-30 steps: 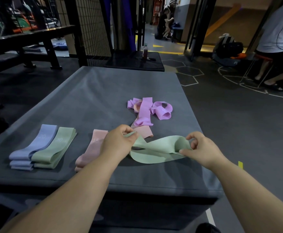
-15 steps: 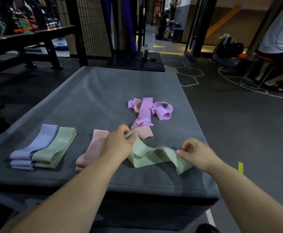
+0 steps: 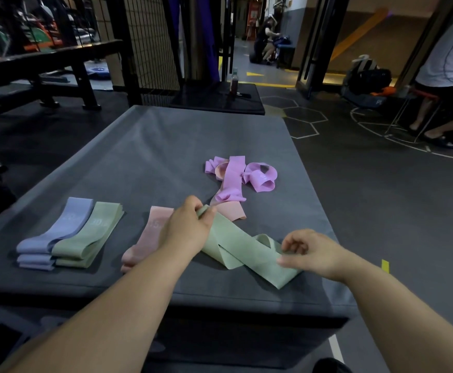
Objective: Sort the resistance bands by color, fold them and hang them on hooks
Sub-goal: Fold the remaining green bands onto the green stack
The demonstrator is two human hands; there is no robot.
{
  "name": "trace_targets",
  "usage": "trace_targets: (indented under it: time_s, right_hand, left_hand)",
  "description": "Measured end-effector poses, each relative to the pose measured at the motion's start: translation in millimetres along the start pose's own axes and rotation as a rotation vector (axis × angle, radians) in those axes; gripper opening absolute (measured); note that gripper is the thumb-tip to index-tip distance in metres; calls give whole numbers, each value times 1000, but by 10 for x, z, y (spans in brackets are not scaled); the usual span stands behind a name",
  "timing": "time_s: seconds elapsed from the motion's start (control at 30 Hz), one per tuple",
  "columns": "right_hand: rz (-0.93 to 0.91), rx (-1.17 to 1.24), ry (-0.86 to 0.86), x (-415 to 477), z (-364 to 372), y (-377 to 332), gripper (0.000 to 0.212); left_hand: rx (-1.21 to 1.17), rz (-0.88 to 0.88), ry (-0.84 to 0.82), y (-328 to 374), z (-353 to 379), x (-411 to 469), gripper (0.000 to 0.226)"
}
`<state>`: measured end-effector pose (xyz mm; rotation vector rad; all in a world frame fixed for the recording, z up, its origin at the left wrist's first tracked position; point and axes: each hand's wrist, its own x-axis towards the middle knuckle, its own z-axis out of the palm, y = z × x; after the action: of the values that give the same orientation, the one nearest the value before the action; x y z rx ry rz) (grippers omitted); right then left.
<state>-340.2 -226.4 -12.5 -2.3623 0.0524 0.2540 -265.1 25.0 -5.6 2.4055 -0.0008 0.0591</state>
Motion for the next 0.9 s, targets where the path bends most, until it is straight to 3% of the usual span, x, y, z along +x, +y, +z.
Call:
trace_targets:
  time_s: [0.1, 0.23, 0.37, 0.73, 0.9]
  right_hand:
    - [-8, -57, -102, -43, -68, 8, 52]
    - [-33, -179, -177, -63, -77, 0, 47]
    - [-88, -276, -37, -24, -8, -13, 36]
    - [-14, -76, 351, 59, 74, 52, 16]
    - [6, -22, 431, 32, 49, -14, 11]
  left_hand:
    - [-20, -15, 11, 3, 1, 10, 34]
    - [-87, -50, 14, -13, 18, 37, 34]
    - [-119, -62, 7, -26, 27, 50, 34]
    - [-160, -34, -57, -19, 61, 33, 33]
    - [-129, -24, -118, 2, 58, 2, 31]
